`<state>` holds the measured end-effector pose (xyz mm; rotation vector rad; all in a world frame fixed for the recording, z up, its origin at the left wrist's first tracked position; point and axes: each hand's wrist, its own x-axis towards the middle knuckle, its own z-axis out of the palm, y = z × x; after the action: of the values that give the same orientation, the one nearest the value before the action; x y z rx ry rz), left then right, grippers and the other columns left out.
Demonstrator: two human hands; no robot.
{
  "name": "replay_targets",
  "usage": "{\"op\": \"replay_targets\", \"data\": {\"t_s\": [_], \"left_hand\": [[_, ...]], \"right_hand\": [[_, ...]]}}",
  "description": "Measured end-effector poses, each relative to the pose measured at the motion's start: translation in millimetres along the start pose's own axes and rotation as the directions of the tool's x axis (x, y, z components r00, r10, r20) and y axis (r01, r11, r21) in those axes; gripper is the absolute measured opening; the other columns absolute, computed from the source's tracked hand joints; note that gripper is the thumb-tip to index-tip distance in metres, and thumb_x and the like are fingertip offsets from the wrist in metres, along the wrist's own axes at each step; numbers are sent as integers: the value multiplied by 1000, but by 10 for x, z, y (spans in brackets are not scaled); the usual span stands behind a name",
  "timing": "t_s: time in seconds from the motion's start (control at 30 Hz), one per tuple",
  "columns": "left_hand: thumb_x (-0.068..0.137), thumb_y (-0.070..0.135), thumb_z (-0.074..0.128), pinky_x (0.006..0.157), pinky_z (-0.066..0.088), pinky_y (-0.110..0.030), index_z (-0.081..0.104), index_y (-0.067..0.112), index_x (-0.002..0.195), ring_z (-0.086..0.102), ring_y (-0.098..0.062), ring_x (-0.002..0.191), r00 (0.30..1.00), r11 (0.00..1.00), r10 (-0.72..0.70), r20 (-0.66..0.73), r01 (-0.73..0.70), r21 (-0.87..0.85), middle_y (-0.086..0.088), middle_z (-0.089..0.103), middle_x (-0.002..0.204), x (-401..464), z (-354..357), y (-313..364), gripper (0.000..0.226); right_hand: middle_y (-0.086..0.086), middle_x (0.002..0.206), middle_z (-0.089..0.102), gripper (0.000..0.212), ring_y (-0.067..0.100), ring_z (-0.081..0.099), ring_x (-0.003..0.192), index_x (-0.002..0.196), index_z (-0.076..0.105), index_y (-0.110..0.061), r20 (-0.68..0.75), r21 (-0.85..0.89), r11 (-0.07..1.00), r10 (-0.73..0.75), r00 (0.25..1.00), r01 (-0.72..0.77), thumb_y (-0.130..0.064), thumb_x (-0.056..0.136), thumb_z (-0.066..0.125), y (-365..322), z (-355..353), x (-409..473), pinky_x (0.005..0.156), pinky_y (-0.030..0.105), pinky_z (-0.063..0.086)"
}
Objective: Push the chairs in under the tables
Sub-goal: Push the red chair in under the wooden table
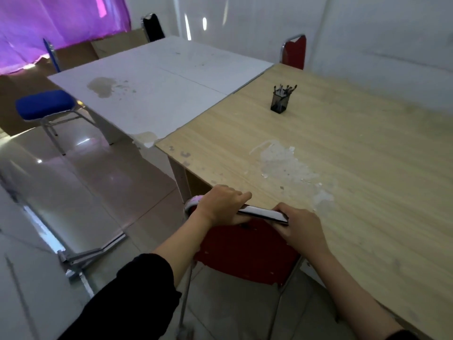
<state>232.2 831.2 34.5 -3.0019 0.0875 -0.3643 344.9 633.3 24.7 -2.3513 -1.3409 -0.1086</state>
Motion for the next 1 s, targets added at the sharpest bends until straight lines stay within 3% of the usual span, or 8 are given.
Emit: {"op": "replay_targets", "data": {"t_s": [0.3,0.5,0.6,0.73,0.83,0.93,1.0], "left_hand": [[79,57,56,46,32,-25,58,12,95,52,-26,46,960,960,276,42,-273,-52,-2,60,61,-51,-29,-621,48],[77,64,31,44,35,-27,54,16,87,53,-24,47,951,947,308,29,-303,-108,0,61,61,-180,-29,-661,54],[78,67,32,46,29,-26,53,19,86,53,-21,49,950,949,302,83,-292,-116,2,61,62,-231,-60,-653,53],[81,69,41,49,30,-28,56,22,89,55,-21,54,942,957,284,177,-268,-111,1,62,65,-264,-116,-652,50],[82,73,39,47,32,-28,57,23,90,53,-19,51,931,955,290,220,-269,-120,2,60,62,-303,-130,-689,54],[83,71,42,47,35,-27,58,23,95,49,-15,49,925,951,301,233,-273,-143,5,57,61,-355,-110,-693,52],[84,67,44,50,36,-27,58,23,98,48,-14,51,924,954,294,243,-266,-140,7,54,63,-389,-98,-708,48]], "right_hand": [[-14,57,61,16,0,38,39,89,66,-31,-126,-46,969,234,964,-242,-44,81,69,-777,265,-167,40,9,21],[-11,57,62,23,0,40,41,90,66,-29,-173,-60,953,281,944,-295,-50,82,65,-1022,297,-265,41,9,18],[-10,56,61,31,3,44,41,91,65,-28,-163,-41,944,318,934,-329,-56,82,56,-1071,309,-308,39,13,25],[-12,58,60,31,2,48,45,95,65,-31,-107,12,933,358,928,-359,-58,80,61,-1131,321,-336,43,15,31],[-21,55,49,32,-1,50,47,99,63,-37,17,88,924,372,928,-372,-59,76,66,-1174,300,-321,45,9,29],[-18,60,56,27,2,57,51,96,62,-36,95,83,921,373,923,-381,-54,77,68,-1195,293,-350,46,9,31],[-12,66,64,26,5,59,56,93,61,-33,81,83,928,356,931,-363,-53,79,67,-1221,325,-362,51,18,40]]}}
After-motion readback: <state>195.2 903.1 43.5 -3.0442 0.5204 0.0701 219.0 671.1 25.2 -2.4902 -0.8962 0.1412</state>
